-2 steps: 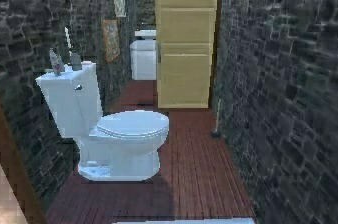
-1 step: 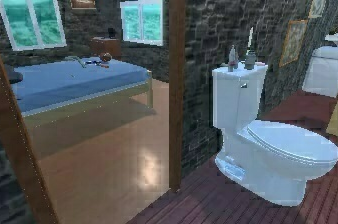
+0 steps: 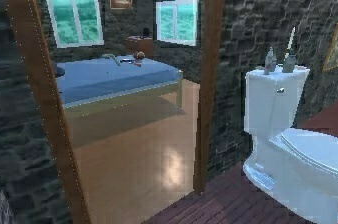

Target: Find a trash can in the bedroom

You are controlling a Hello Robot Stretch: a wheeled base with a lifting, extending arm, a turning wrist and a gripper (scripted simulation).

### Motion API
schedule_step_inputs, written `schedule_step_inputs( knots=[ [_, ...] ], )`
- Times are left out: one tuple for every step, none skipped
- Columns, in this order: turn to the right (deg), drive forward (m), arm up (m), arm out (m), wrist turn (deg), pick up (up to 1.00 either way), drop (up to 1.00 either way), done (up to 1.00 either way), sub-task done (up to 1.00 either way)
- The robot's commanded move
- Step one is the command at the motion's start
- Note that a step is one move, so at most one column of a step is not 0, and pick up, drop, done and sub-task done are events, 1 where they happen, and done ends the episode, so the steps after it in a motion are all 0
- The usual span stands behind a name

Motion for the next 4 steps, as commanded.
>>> schedule_step_inputs(
  knots=[
    [0.0,0.9,0.0,0.0,0.0,0.0,0.0,0.0,0.0],
    [-45.0,0.0,0.0,0.0,0.0,0.0,0.0,0.0,0.0],
    [0.0,0.05,0.0,0.0,0.0,0.0,0.0,0.0,0.0],
    [45.0,0.0,0.0,0.0,0.0,0.0,0.0,0.0,0.0]
  ],
)
